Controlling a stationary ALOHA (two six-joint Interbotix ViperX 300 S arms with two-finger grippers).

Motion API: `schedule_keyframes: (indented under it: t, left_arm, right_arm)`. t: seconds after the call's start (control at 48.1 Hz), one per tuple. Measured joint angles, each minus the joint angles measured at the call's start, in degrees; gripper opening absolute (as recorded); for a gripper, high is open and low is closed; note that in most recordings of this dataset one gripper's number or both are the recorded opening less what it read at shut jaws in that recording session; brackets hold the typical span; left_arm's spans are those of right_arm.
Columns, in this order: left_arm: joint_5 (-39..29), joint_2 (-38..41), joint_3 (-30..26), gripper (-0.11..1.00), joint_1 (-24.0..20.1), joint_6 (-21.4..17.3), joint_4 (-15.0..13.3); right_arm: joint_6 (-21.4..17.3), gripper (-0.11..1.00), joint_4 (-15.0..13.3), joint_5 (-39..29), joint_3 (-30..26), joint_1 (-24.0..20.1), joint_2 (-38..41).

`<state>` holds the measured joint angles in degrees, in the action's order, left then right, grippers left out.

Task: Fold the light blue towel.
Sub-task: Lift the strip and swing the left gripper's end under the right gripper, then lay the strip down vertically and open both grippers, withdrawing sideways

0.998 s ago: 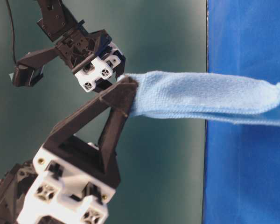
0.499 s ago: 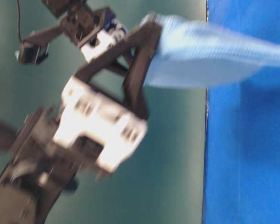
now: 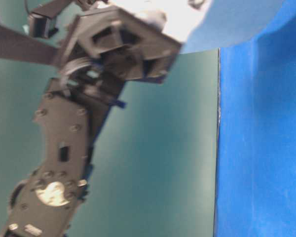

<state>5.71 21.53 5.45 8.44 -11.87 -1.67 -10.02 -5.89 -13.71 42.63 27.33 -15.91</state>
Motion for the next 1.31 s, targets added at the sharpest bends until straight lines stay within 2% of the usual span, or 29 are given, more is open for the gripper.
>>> schedule_keyframes:
  t: [0.145, 0.312, 0.499, 0.644, 0.811, 1.164, 1.247, 1.309]
  left_arm:
    - [0.44, -0.62, 3.69, 0.03, -0.09, 1.49, 0.00]
    - [1.85, -3.69, 12.04, 0.03, 0.00, 4.83, -0.18]
    - [7.56, -8.35, 22.76, 0.03, 0.00, 10.99, -0.53]
    - [9.84, -10.46, 27.25, 0.03, 0.00, 13.54, -0.53]
    - [10.11, -10.63, 28.04, 0.03, 0.09, 13.89, -0.53]
    - [10.20, -10.37, 27.95, 0.04, 0.09, 13.80, -0.53]
    - [10.20, -10.37, 27.86, 0.16, 0.09, 13.80, -0.53]
    - [10.28, -10.37, 27.51, 0.33, 0.26, 13.36, -0.44]
  right_arm:
    - [-0.09, 0.02, -0.09, 2.99, -0.26, 0.09, 5.10]
    - [-0.18, 0.02, -0.18, 7.73, -2.37, 0.09, 11.16]
    - [0.26, 0.02, -0.35, 9.93, -7.82, -0.53, 17.49]
    - [0.88, 0.02, -0.70, 10.02, -12.13, -1.76, 21.01]
    - [1.05, 0.02, -1.41, 9.76, -13.97, -2.37, 22.24]
    - [1.23, 0.02, -2.90, 9.76, -13.89, -2.37, 22.24]
    - [1.23, 0.03, -3.60, 9.76, -13.97, -2.37, 22.32]
    - [1.32, 0.16, -4.31, 9.84, -13.97, -2.20, 22.32]
